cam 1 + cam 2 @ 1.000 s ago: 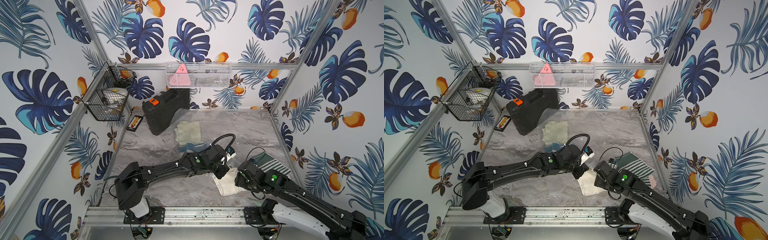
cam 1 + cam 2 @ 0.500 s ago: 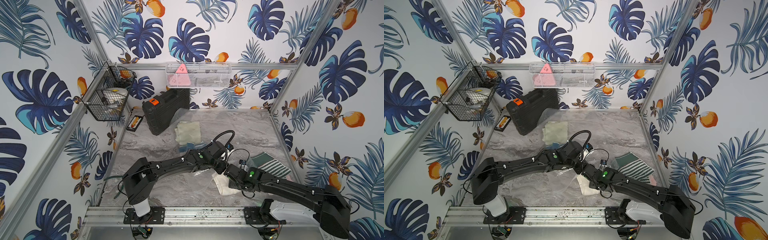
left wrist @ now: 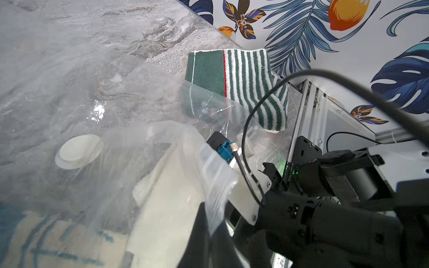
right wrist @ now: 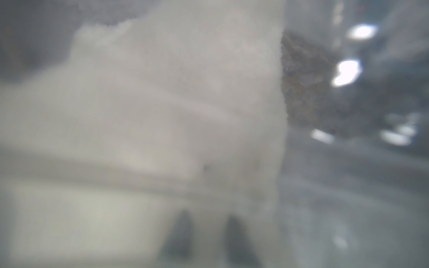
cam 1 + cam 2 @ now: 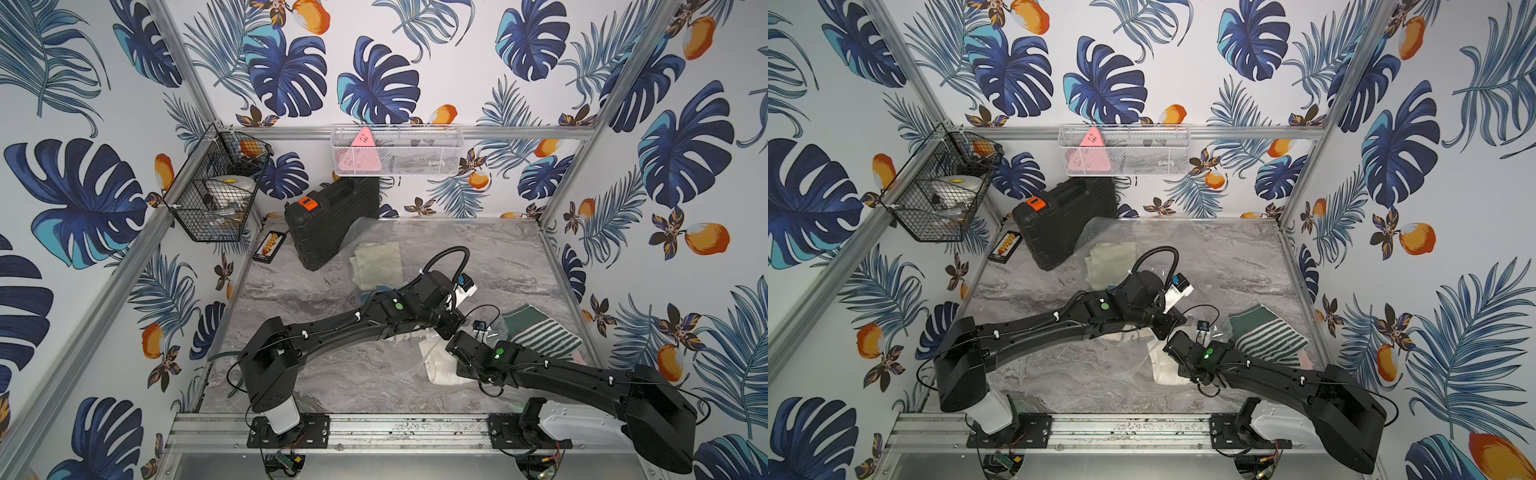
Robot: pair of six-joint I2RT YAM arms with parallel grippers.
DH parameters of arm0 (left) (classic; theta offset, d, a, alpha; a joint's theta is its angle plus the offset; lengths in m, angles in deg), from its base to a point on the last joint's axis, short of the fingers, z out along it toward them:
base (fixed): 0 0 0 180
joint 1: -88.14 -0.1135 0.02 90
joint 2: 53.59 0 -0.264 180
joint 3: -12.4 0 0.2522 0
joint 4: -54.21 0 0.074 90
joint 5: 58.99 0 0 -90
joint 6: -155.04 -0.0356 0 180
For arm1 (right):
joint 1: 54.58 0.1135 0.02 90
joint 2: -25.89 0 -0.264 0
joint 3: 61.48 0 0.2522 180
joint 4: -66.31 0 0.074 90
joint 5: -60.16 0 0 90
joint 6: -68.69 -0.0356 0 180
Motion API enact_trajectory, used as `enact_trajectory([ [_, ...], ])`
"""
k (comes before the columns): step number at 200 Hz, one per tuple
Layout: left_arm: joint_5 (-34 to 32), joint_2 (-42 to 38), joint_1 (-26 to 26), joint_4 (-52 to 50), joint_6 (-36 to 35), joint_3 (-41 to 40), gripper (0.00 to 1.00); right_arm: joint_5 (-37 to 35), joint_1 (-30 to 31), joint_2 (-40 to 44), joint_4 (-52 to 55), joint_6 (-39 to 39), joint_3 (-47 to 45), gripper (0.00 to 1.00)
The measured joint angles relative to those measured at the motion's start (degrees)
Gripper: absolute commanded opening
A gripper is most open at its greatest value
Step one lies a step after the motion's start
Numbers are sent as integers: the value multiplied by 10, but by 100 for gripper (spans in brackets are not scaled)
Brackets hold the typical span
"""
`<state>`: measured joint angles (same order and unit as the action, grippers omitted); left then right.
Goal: Place the folded towel into the vacuum bag
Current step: Place the towel in the vacuum bag.
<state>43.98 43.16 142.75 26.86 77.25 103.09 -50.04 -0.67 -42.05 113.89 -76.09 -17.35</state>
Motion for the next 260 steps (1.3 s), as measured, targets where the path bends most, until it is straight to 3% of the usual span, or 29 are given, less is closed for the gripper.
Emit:
enact_trajectory([
  [37,0,2,0,0,0,0,0,1,16,-11,-12,19,8,25],
  [81,-8,-10,-4,7,1,-19,0,-39,-50,-18,79,-10,47,56],
  [107,-1,-20,-2,6,6,-44,0,-45,-39,9,140,-49,74,64],
  [147,7,-23,5,11,15,-63,0,24,54,64,133,-149,66,64],
  [174,7,-26,10,14,17,-64,0,38,79,59,67,-218,37,52],
  [211,7,-26,11,17,18,-69,0,32,49,47,-61,-289,-41,37],
  [260,21,-17,19,23,18,-76,0,-42,-23,94,-144,-317,-103,30],
])
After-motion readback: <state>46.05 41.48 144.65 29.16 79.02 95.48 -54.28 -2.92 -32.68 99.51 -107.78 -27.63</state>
